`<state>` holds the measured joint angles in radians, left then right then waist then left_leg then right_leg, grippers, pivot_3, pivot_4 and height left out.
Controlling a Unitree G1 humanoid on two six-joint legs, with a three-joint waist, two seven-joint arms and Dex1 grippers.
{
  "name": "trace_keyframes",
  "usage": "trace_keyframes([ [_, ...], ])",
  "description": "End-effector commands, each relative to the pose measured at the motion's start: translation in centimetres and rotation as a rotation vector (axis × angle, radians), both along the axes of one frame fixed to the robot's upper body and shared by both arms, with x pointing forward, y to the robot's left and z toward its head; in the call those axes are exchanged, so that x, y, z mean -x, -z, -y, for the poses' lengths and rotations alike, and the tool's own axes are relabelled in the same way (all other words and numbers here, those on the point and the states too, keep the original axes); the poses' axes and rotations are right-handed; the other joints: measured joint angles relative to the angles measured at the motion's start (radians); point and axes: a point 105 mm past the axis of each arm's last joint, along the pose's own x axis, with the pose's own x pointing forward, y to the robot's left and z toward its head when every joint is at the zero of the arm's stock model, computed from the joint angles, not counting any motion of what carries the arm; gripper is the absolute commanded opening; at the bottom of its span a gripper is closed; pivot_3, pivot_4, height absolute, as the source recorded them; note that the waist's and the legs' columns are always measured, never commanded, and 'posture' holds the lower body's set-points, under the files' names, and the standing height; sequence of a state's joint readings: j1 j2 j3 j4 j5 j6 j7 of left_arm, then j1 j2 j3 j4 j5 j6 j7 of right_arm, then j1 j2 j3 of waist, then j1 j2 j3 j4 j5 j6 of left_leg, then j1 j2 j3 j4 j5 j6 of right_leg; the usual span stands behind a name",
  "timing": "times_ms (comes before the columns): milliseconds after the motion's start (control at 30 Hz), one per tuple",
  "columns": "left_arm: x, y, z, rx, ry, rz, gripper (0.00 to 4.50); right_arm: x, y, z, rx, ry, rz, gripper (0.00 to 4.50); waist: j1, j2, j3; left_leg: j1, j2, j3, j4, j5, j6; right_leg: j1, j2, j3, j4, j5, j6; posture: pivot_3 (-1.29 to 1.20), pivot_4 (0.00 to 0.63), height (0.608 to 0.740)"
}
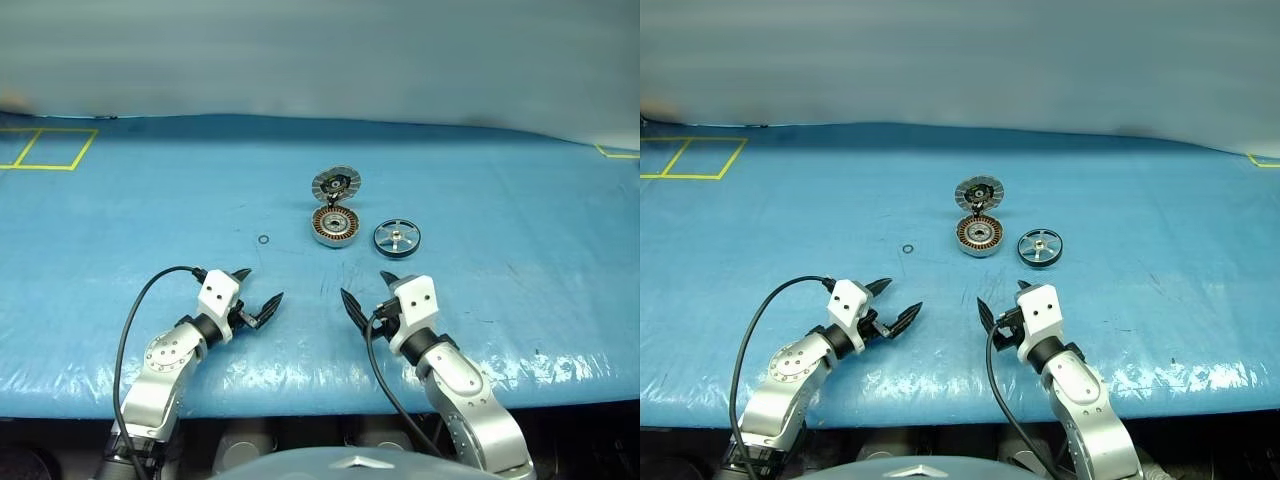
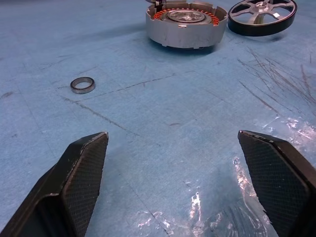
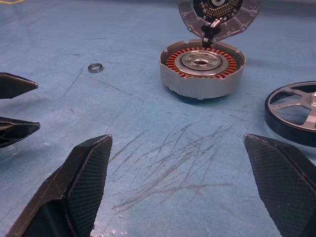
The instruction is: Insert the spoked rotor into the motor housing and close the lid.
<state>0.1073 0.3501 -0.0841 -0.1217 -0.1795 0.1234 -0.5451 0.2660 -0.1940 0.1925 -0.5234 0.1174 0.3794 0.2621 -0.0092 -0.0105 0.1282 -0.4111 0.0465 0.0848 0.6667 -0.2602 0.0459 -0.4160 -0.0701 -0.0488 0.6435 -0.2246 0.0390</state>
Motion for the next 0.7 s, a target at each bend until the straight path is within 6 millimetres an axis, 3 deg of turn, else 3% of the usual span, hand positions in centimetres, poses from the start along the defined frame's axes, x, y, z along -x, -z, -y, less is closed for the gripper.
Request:
trace_keyframes([
  [33, -0.25, -1.35, 0.06, 0.012, -0.007, 0.046, 4.49, -0.11, -0.85, -0.24, -0.003, -0.014, 0.035, 4.48, 0.000, 0.000, 0.000, 0.000, 0.000, 0.000, 0.000, 0.000, 0.000, 0.000, 0.000, 0.000, 0.000, 0.000, 0.000, 0.00, 0.150, 0.740],
  [700, -0.18, -1.68, 0.22, 0.006, -0.004, 0.040, 4.49, -0.20, -0.92, -0.56, 0.002, -0.038, 0.041, 4.48, 0.000, 0.000, 0.000, 0.000, 0.000, 0.000, 0.000, 0.000, 0.000, 0.000, 0.000, 0.000, 0.000, 0.000, -0.001, 0.00, 0.150, 0.740],
])
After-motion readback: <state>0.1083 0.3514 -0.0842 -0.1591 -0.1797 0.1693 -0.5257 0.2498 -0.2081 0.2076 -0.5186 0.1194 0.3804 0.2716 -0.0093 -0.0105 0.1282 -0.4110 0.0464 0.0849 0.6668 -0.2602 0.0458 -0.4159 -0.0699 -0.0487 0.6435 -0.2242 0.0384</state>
